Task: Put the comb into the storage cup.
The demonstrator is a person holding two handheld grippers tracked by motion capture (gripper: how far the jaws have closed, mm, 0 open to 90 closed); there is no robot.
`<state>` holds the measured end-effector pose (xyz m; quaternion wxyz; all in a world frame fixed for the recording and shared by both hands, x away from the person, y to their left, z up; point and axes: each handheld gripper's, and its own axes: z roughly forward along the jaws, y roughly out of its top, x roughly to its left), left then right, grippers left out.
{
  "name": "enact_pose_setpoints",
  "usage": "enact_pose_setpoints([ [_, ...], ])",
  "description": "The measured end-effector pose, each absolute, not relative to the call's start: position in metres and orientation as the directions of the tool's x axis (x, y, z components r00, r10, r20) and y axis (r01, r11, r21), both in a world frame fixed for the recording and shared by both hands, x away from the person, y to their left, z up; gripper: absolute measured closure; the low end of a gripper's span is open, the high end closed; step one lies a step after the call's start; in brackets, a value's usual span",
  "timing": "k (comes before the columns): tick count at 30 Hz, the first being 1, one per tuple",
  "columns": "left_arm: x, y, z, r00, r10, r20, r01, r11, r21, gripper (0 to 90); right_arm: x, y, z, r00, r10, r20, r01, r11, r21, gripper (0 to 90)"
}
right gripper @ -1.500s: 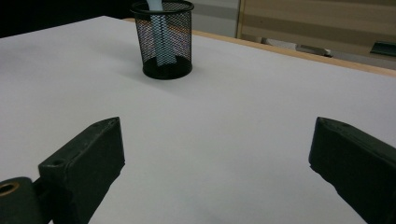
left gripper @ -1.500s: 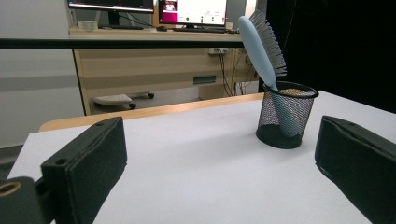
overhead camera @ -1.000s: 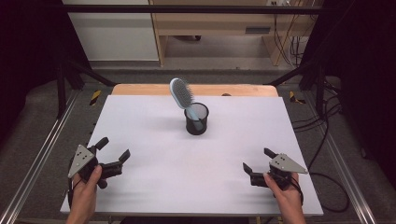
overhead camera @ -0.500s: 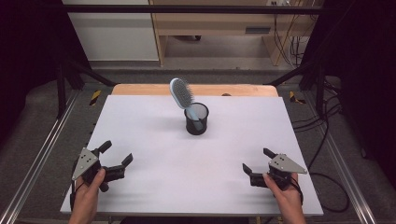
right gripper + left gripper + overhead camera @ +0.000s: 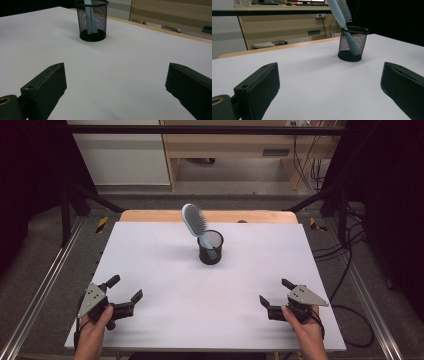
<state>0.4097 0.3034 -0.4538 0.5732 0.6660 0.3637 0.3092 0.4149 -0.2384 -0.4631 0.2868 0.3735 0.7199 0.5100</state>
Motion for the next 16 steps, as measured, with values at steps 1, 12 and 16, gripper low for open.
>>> enact_pose_setpoints([
  [1, 0.409, 0.303, -0.454, 0.547, 0.837, -0.007, 0.13, -0.077, 0.989, 2.2, 0.415, -0.238, -0.463, -0.556, 0.83, -0.032, 0.244, 0.201, 0.949, 3.6],
  [12, 0.408, 0.319, -0.45, 0.517, 0.856, -0.029, 0.109, -0.033, 0.993, 2.3, 0.415, -0.243, -0.464, -0.559, 0.829, -0.031, 0.236, 0.194, 0.952, 3.6],
  [16, 0.41, 0.322, -0.452, 0.507, 0.862, -0.02, 0.118, -0.046, 0.992, 2.3, 0.416, -0.243, -0.464, -0.558, 0.829, -0.03, 0.239, 0.195, 0.951, 3.6],
])
